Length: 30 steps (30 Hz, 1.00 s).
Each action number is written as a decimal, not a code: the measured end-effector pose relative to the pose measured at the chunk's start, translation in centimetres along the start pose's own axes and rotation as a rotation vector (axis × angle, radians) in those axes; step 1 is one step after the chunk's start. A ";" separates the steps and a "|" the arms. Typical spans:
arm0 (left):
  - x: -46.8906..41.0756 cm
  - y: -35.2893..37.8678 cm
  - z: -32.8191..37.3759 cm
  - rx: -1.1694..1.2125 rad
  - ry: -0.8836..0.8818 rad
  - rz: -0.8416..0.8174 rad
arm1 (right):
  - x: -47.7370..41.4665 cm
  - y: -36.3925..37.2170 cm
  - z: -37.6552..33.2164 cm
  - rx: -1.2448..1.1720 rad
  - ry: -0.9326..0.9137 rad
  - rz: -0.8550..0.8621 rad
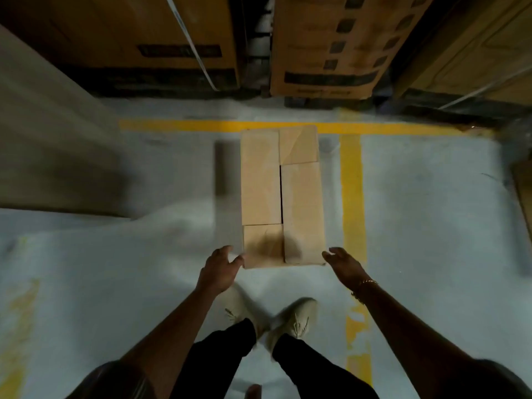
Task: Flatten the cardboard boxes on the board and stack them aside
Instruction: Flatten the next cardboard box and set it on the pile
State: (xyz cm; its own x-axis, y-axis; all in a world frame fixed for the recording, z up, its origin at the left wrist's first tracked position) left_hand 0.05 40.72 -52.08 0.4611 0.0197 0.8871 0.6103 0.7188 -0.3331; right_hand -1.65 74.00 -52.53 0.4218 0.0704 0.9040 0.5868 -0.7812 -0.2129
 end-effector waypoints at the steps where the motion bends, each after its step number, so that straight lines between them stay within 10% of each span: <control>1: -2.5 0.9 -0.6 0.008 -0.007 0.000 | -2.9 0.0 0.7 -0.030 0.003 0.024; 12: -16.9 7.7 -2.6 0.511 -0.006 0.016 | -18.5 1.7 6.0 -0.435 -0.087 0.019; 30: 15.1 -1.3 1.5 0.752 0.095 0.145 | 18.5 -1.4 -6.2 -0.580 -0.201 0.011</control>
State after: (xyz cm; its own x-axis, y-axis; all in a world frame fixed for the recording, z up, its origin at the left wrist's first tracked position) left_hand 5.31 41.13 -37.75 0.5775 0.1147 0.8083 -0.0473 0.9931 -0.1072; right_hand 1.10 72.54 -33.18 0.5806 0.1320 0.8034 0.1337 -0.9888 0.0659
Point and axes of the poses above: each hand's wrist, its own x-axis away from the middle knuckle, its own y-axis out of the palm, z = x × y, the point moved 8 cm from there along -x, towards the middle knuckle, and after that the axes turned 11 degrees about -z, right-handed, at the moved point
